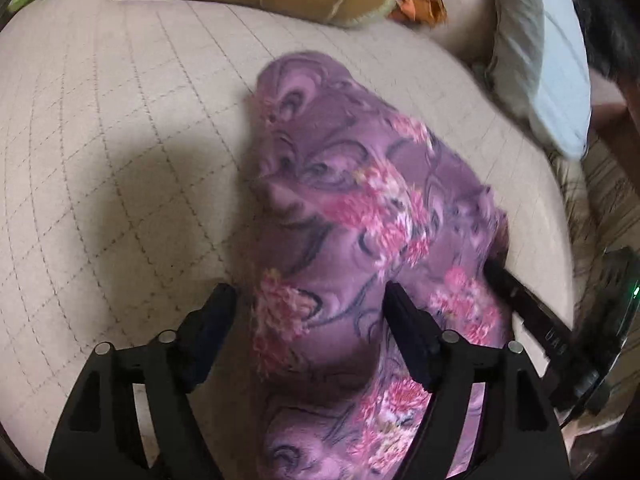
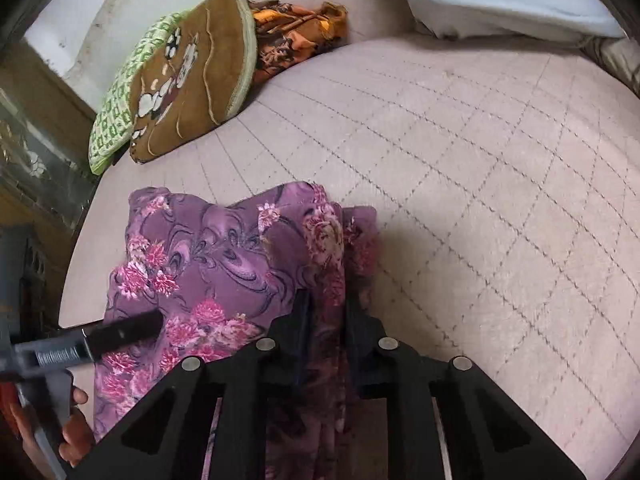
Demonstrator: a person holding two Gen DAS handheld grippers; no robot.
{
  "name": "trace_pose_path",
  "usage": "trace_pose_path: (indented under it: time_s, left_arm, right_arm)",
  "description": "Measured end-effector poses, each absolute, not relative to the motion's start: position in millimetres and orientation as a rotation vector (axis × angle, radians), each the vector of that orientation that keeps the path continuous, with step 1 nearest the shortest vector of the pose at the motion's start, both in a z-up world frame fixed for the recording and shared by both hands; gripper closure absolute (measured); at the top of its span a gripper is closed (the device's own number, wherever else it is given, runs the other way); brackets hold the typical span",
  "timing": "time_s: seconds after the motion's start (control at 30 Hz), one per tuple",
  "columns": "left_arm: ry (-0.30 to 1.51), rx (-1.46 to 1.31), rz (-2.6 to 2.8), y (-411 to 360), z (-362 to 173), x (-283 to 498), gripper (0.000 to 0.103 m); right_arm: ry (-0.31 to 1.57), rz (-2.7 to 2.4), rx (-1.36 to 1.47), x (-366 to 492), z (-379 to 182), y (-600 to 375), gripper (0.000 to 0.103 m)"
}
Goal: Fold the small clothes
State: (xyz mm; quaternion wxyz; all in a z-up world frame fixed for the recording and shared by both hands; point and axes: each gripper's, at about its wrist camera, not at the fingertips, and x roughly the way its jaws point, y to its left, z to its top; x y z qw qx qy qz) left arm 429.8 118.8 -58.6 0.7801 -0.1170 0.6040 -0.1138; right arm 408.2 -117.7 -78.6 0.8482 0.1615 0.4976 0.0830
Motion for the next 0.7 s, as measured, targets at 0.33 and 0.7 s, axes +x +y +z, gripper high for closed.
trace_pose_path:
  time_s: [0.33,0.7]
  left_arm:
    - [1.256,-0.139,-0.22,110,-21,386,0.026]
    - [1.178,-0.001,-0.199,97,9,315,0.026]
  right_arm:
    - [1.015,0.244,0.369,346,-40,-129,0.07]
    - [1.078,0.075,0.065,241,-49,-144,0.031]
